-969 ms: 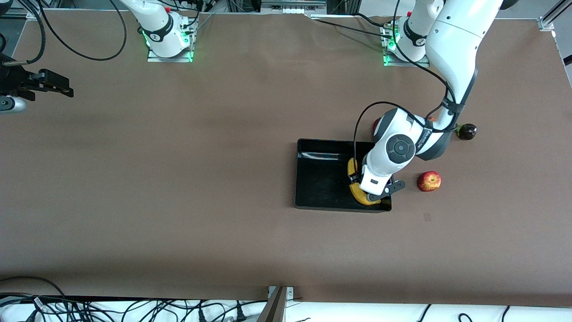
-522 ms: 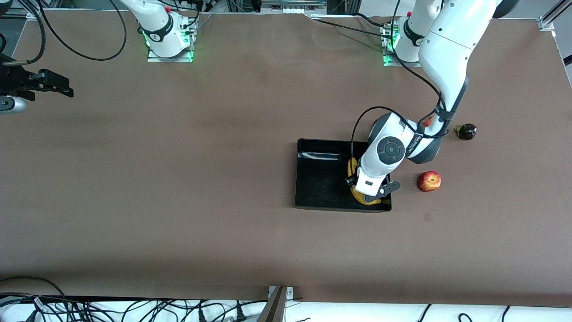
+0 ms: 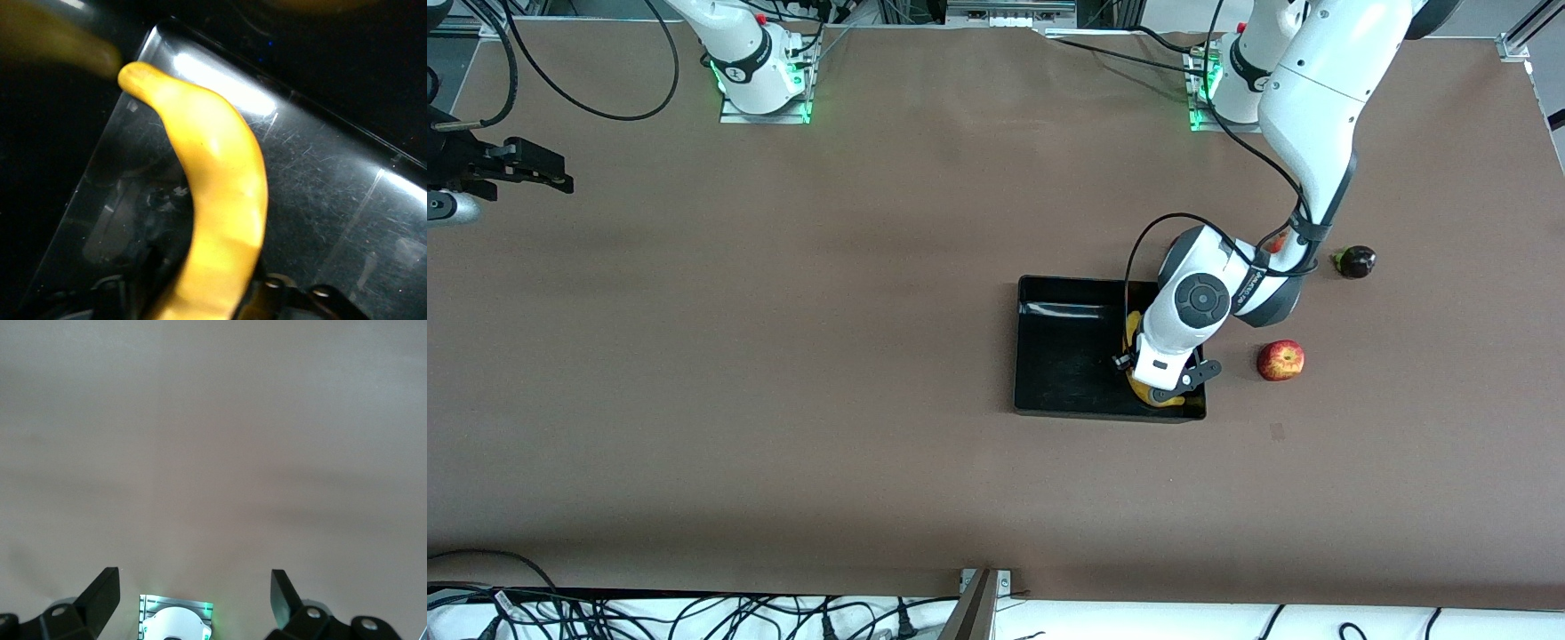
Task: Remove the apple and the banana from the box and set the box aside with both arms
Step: 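Grasp the banana with the left gripper, then lift the banana out of the tray with the left gripper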
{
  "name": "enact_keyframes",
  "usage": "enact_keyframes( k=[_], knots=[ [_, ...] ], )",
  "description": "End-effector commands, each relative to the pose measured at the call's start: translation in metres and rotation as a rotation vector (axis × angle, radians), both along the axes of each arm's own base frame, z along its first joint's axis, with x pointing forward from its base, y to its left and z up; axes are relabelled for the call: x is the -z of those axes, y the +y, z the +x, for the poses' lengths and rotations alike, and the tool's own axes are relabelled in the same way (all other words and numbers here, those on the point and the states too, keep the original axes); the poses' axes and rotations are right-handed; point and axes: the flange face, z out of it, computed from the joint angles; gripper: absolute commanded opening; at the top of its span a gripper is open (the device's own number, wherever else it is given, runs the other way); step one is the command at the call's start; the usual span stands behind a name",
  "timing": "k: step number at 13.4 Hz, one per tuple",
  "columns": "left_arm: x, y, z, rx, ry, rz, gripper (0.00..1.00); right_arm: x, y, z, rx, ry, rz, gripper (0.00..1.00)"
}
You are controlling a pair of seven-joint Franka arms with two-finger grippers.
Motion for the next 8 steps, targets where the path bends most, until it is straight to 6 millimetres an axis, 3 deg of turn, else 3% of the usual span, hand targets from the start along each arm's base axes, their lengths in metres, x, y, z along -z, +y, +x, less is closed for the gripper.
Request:
enact_keyframes(
  k=[1,5,7,8],
  knots=[
    [-0.001,-0.003,0.005,0.0,-0.022,0.022,0.0,-0.003,0.0,0.0,0.011,0.003,0.018,1.0],
    [-0.009,-0.003,0.009,0.0,-0.028,0.021,0.0,-0.003,0.0,0.0,0.011,0.006,0.018,1.0],
    [-0.026,-0.003,0.012,0.007,-0.022,0.031,0.0,-0.003,0.0,0.0,0.011,0.006,0.018,1.0],
    [-0.043,-0.002,0.022,0.001,-0.013,0.042,0.0,-0.003,0.0,0.0,0.011,0.006,0.018,1.0]
  ],
)
